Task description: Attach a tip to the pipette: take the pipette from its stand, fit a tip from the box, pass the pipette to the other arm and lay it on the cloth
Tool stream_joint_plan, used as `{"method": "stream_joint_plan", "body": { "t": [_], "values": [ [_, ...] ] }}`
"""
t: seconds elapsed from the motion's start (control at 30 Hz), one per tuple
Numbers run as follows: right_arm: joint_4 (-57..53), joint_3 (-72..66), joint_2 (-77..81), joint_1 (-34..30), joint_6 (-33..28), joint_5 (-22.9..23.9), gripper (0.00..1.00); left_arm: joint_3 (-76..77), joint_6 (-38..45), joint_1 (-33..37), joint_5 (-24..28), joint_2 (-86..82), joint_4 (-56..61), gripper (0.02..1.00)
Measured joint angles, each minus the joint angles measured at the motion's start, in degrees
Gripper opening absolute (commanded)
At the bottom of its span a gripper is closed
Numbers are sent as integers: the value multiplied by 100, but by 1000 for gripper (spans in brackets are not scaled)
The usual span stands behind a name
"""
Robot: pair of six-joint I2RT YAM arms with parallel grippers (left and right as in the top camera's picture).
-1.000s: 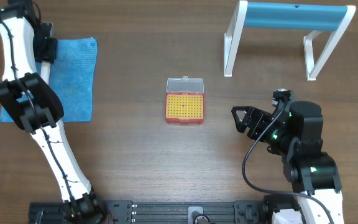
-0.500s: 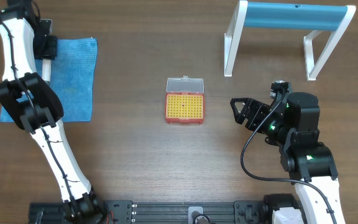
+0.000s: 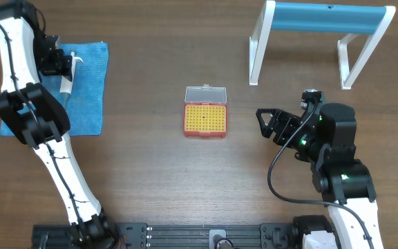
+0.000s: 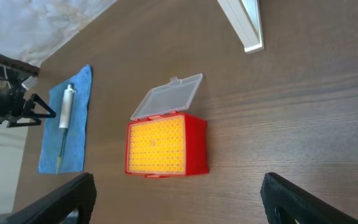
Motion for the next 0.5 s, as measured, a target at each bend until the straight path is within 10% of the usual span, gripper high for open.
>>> {"method": "stream_joint_plan", "body": {
  "t": [0.5],
  "values": [
    [-2168,61,-4892,-15,-1799,1989,866,-964,-483,-1368,1193,-6074,-411,882]
  ]
}}
